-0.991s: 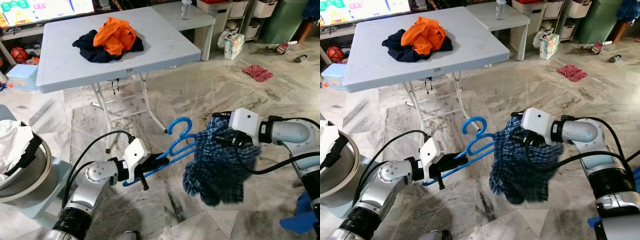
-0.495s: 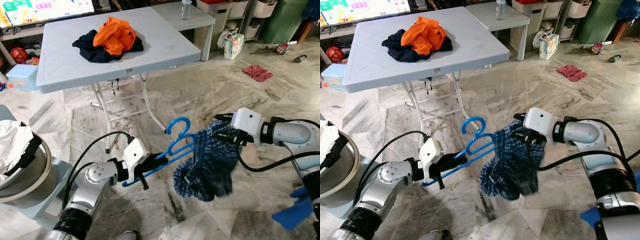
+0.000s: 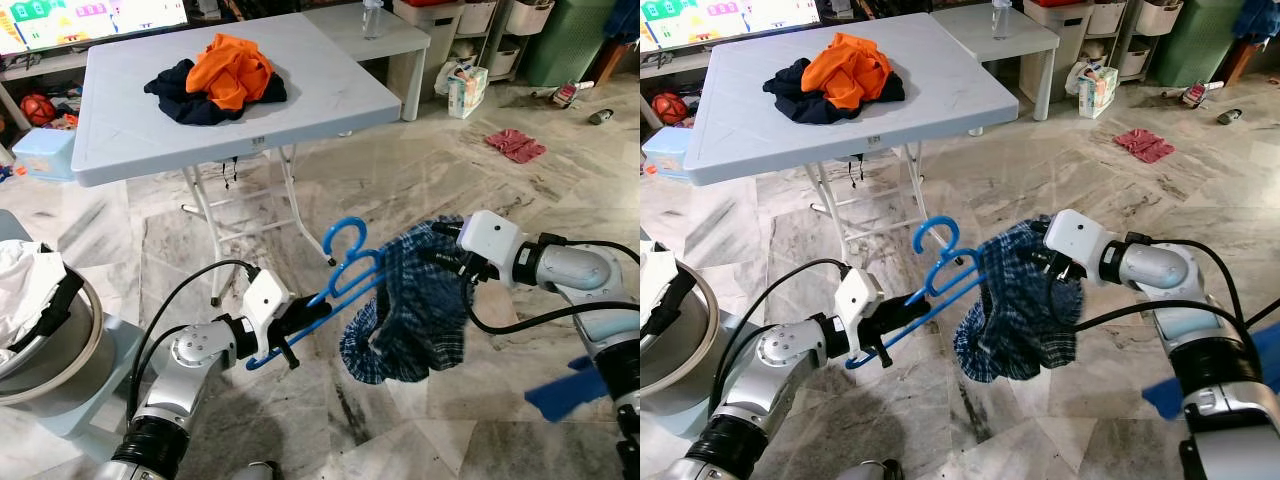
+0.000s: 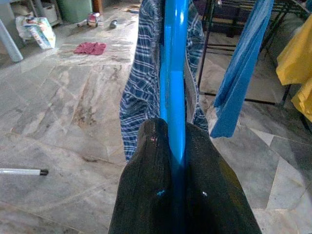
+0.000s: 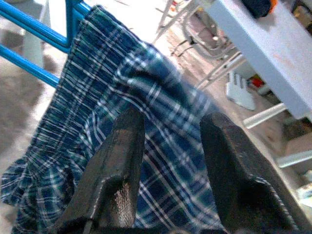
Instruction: Hang hanger
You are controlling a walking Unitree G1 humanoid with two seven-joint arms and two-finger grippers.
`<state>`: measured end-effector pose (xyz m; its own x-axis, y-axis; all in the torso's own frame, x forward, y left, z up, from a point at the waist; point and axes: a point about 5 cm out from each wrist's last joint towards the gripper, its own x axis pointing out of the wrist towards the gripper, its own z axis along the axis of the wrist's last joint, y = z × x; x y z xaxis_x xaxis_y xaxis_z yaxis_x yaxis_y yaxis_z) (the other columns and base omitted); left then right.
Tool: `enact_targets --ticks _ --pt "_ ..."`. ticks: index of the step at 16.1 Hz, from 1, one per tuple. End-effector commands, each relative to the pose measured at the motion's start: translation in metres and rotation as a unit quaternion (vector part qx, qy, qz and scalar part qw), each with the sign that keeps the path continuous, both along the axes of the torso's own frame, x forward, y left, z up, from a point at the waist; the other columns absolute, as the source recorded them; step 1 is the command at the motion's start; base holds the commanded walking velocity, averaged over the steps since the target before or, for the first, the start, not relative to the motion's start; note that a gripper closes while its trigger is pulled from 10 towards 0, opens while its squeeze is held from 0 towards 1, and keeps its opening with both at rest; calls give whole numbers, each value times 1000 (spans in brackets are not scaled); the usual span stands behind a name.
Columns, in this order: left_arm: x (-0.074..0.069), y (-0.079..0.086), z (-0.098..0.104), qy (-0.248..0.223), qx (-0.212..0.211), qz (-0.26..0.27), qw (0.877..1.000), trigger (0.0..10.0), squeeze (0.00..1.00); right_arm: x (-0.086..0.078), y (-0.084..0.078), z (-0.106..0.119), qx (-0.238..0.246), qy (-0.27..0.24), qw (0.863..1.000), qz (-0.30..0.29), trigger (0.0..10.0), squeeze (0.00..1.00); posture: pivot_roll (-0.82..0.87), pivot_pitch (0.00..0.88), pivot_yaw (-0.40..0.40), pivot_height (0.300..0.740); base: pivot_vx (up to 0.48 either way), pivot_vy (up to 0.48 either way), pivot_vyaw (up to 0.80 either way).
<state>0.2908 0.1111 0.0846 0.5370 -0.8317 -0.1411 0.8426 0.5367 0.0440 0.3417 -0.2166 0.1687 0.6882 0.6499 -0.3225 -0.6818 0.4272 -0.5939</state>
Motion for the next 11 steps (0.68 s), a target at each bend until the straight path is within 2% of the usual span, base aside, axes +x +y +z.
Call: enact_targets --ticks 1,6,8,9,10,11 --pt "5 2 6 -7 -11 13 1000 0 0 1 -2 -1 13 -3 1000 -17 0 0 -41 71 -2 740 0 0 0" --pt "7 2 8 -7 -18 22 1000 0 0 5 3 -9 47 -4 998 -50 0 0 -37 71 -3 740 0 0 0" --pt "7 1 9 -9 -20 22 1000 0 0 6 9 -17 56 4 996 -66 3412 0 -36 71 -3 740 0 0 0" --pt "7 2 9 -9 -20 22 1000 0 0 5 11 -19 58 5 996 -66 3412 0 -35 72 -3 740 0 0 0" --pt "7 2 9 -9 -18 21 1000 0 0 3 13 -23 59 8 996 -69 10000 0 -34 73 -5 740 0 0 0" --pt "7 2 9 -9 -17 22 1000 0 0 2 12 -26 70 19 995 -76 10000 0 -34 73 -5 740 0 0 0"
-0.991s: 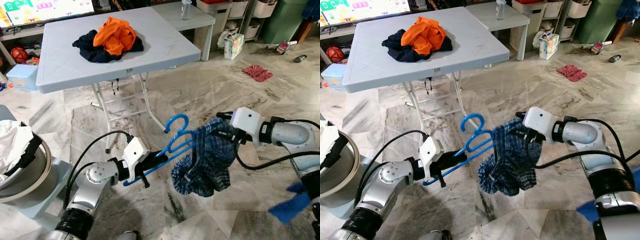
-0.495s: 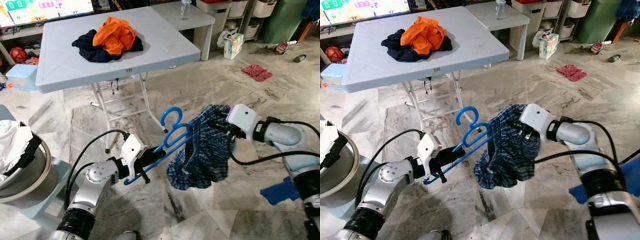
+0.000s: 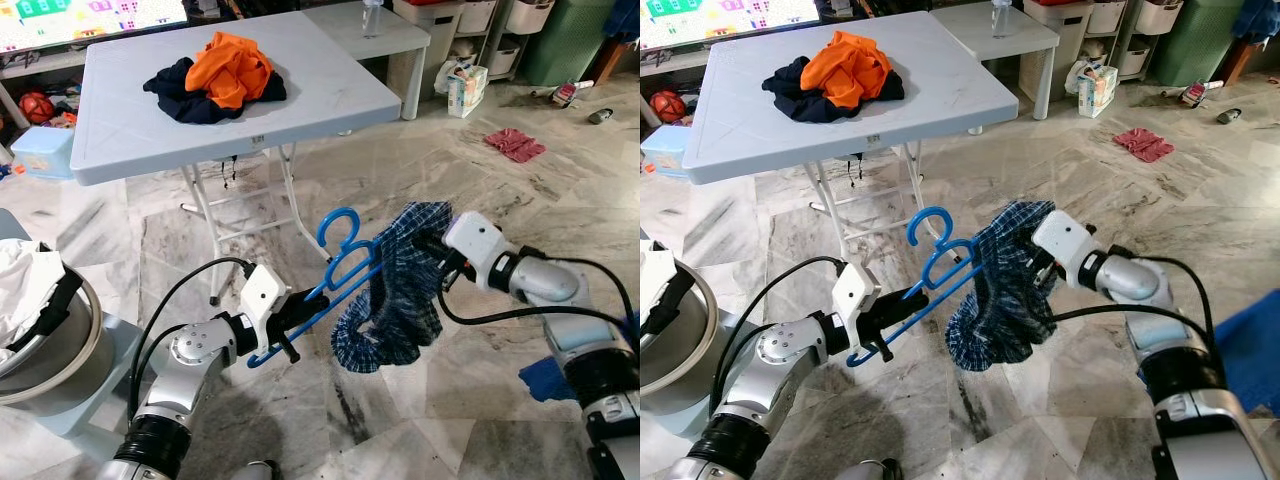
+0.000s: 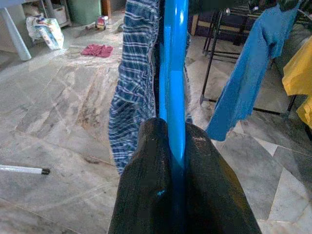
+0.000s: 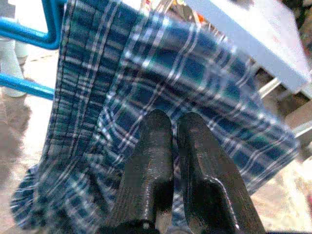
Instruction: Hang hanger
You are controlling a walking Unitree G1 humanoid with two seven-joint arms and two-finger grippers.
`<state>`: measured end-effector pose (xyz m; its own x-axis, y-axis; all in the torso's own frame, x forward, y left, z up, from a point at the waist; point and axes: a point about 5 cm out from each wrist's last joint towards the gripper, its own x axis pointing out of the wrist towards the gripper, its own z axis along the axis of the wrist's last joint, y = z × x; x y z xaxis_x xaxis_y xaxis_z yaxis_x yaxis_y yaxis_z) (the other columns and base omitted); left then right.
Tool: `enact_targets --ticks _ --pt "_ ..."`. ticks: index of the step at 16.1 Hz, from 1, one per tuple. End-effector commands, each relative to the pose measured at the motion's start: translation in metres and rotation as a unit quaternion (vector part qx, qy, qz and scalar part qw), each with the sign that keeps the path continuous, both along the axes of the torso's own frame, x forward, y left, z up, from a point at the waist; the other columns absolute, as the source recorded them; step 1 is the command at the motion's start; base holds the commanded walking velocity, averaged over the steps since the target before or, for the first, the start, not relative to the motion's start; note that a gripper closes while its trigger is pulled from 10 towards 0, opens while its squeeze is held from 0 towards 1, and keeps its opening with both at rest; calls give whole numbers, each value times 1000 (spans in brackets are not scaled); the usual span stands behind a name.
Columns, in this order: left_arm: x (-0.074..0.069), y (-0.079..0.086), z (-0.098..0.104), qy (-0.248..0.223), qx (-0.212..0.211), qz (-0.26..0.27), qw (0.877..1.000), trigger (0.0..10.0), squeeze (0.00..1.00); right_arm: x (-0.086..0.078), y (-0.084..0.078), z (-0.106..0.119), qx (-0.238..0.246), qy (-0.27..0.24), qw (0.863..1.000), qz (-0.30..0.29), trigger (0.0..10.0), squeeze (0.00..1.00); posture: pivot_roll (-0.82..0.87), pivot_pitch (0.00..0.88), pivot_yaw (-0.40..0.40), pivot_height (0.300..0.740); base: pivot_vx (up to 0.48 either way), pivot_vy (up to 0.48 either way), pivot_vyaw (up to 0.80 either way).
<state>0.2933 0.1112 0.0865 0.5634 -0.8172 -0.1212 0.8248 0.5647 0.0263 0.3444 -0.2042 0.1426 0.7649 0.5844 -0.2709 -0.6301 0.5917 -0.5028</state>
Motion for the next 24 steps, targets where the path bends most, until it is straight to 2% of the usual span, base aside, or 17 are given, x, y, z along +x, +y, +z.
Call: enact_targets --ticks 1,4,6,9,14,15,16,17,18,19,24 --pt "5 3 7 -12 -3 9 1000 0 0 -4 -1 -3 10 16 1000 -6 10000 1000 -34 75 -5 740 0 0 0" --pt "7 4 7 -16 -1 17 1000 0 0 -13 -6 -15 -4 59 998 -13 10000 1000 -37 79 -1 740 0 0 0" --pt "7 2 7 -17 0 16 1000 0 0 -19 -3 -23 6 87 996 -15 10000 1000 -41 81 3 740 0 0 0" --pt "6 1 7 -17 1 12 1000 0 0 -26 9 -33 15 104 994 -24 10000 1000 -40 83 5 740 0 0 0" --pt "7 1 8 -18 3 12 1000 0 0 -29 36 -42 53 102 989 -88 10000 1000 -39 80 4 740 0 0 0" --pt "7 0 7 -18 3 10 1000 0 0 -30 39 -46 51 105 988 -104 10000 831 -38 80 4 740 0 0 0" --pt "7 0 7 -18 2 10 1000 0 0 -29 39 -48 51 102 986 -122 10000 102 -38 79 3 740 0 0 0" --pt "7 0 7 -18 3 8 1000 0 0 -27 38 -50 41 93 986 -136 8510 0 -38 77 3 740 0 0 0" --pt "8 -1 7 -18 2 8 1000 0 0 -24 36 -52 41 86 981 -168 2980 0 -40 74 2 740 0 0 0" --pt "8 -1 8 -18 2 8 1000 0 0 -21 35 -53 41 83 978 -185 0 0 -39 73 1 740 0 0 0" --pt "8 -3 8 -18 0 5 1000 0 0 -13 47 -60 39 77 973 -215 0 0 -35 70 -2 740 0 0 0"
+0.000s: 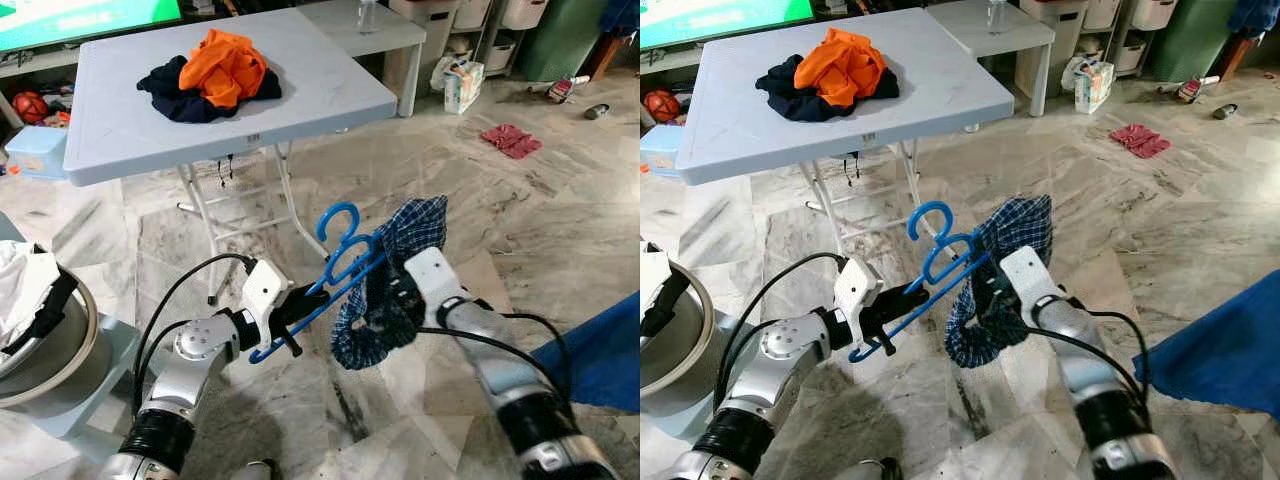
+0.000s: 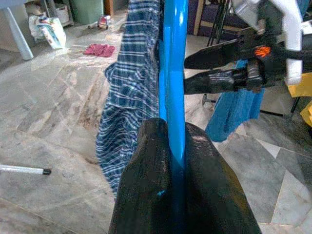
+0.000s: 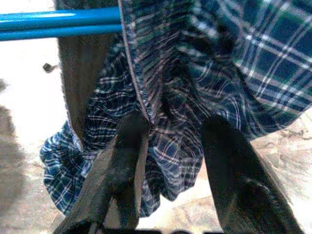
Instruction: Hang hanger
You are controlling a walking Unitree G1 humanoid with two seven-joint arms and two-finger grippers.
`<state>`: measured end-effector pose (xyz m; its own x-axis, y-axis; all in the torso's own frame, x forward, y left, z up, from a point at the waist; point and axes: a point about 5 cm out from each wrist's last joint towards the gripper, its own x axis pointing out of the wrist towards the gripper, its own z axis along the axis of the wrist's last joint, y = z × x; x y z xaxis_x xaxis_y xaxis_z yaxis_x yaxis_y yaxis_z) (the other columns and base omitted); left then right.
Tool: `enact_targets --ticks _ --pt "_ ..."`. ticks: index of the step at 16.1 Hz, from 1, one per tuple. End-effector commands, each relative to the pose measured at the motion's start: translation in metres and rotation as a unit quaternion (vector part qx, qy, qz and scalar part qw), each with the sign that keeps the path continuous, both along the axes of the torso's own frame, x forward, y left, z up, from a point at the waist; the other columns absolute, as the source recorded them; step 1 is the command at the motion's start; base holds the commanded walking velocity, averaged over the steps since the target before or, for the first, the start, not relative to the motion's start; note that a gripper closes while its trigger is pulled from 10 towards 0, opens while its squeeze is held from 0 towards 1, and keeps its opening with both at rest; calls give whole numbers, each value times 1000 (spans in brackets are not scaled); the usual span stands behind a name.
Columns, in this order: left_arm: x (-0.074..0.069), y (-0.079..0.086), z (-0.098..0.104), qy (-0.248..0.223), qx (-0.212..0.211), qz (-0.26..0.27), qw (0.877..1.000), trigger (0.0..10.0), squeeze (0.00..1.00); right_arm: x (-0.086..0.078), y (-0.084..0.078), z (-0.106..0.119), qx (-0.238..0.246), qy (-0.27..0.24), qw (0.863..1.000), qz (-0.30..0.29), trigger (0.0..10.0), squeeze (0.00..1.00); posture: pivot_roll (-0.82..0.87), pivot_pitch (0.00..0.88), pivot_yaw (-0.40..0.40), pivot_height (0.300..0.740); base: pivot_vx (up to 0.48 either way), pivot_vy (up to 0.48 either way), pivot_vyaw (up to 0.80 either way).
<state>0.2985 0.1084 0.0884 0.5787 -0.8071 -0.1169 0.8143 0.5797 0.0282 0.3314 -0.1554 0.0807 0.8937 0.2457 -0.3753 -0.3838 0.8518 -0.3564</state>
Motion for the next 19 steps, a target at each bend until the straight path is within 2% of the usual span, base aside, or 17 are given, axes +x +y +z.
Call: enact_targets --ticks 1,4,8,12,16,17,19 --pt "3 0 6 -16 0 -4 1000 0 0 4 2 0 -2 -7 1000 -9 0 0 -35 70 -3 740 0 0 0" --pt "2 -1 6 -16 0 -4 1000 0 0 7 17 2 18 -13 1000 -1 0 0 -32 70 -5 740 0 0 0" --pt "1 -1 5 -16 0 -4 1000 0 0 10 17 3 23 -23 999 -12 0 0 -32 73 -4 740 0 0 0" --pt "0 0 4 -15 2 -7 1000 0 0 15 0 8 21 -46 997 -54 0 0 -31 76 -4 740 0 0 0" --pt "-1 -1 3 -13 5 -10 1000 0 0 22 -15 23 32 -94 990 -100 0 0 -33 76 -2 740 0 0 0" --pt "-3 -1 -1 -11 20 -14 1000 0 0 27 -23 41 42 -146 981 -124 0 0 -31 75 -3 740 0 0 0" --pt "-6 3 -8 0 47 -19 999 0 0 32 -33 69 54 -217 963 -152 0 0 -34 76 -1 740 0 0 0"
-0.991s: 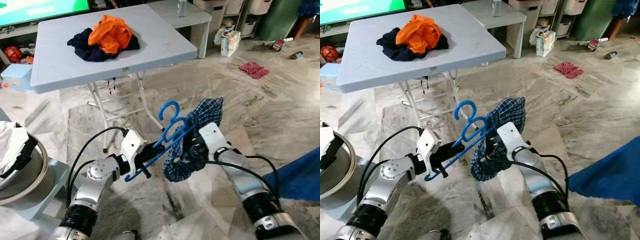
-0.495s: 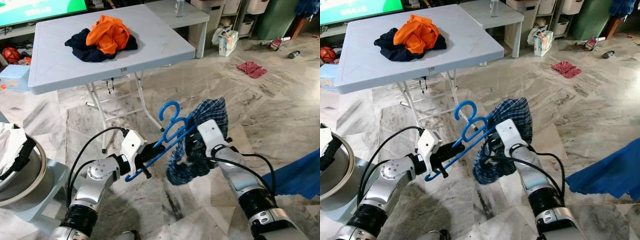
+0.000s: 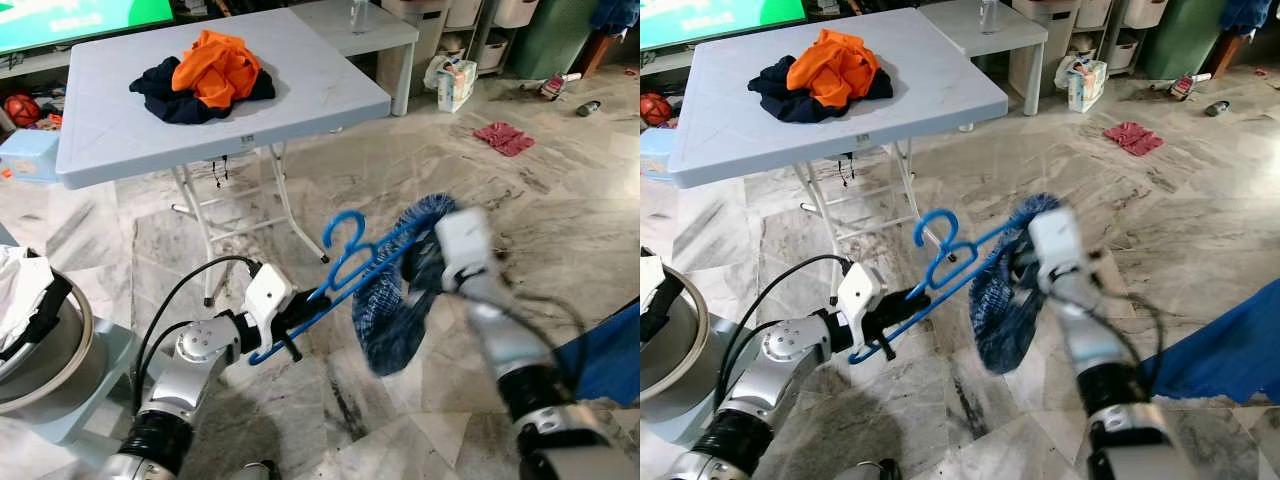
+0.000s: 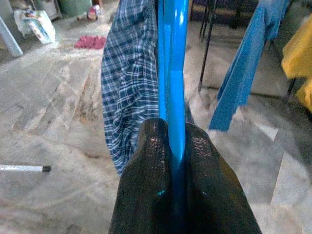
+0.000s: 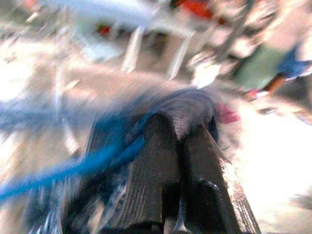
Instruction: Hang hanger
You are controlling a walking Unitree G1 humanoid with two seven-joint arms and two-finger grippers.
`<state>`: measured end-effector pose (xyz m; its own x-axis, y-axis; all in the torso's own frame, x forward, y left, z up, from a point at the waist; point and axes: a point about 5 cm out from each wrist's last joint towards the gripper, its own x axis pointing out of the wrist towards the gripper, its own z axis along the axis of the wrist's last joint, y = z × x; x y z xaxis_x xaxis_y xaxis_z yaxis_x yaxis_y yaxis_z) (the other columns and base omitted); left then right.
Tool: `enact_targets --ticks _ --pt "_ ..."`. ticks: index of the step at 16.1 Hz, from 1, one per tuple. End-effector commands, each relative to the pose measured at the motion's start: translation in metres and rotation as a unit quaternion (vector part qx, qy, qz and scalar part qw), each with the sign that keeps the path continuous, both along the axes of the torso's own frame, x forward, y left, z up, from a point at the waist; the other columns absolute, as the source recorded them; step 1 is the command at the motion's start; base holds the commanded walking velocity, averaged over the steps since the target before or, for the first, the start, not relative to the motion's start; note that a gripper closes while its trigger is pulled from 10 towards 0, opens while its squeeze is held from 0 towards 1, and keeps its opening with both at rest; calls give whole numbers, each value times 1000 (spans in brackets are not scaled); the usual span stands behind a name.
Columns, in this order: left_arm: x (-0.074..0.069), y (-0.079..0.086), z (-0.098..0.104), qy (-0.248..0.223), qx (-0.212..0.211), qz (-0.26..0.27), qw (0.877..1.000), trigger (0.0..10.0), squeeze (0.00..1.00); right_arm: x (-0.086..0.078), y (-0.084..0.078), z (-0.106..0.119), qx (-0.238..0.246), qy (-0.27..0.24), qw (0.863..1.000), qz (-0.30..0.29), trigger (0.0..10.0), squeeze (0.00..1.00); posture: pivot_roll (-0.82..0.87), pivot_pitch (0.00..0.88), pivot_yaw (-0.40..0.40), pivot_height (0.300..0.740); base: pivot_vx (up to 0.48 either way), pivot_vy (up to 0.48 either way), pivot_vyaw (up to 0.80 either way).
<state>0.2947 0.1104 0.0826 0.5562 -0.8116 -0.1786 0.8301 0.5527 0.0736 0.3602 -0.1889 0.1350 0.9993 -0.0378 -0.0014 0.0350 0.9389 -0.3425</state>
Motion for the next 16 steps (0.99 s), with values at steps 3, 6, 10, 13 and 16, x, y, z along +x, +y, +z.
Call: enact_targets --ticks 3,6,10,13,16 --pt "-13 4 -3 6 21 -38 999 0 0 19 -27 54 2 -82 993 -83 0 0 -42 72 5 740 0 0 0" --pt "-24 10 2 -6 39 -66 997 0 0 23 -59 55 29 -58 984 -166 0 0 -19 65 0 740 0 0 0" --pt "-18 35 23 -70 -12 134 988 0 0 18 -72 43 38 -37 980 -191 0 0 14 59 -8 740 0 0 0" --pt "-24 53 21 -81 -24 322 943 0 0 15 -54 30 74 -42 991 -103 0 0 36 55 -13 740 0 0 0" --pt "-23 48 26 -101 -18 417 903 10000 0 -2 -25 36 130 -94 987 30 0 0 40 56 -7 740 0 0 0"
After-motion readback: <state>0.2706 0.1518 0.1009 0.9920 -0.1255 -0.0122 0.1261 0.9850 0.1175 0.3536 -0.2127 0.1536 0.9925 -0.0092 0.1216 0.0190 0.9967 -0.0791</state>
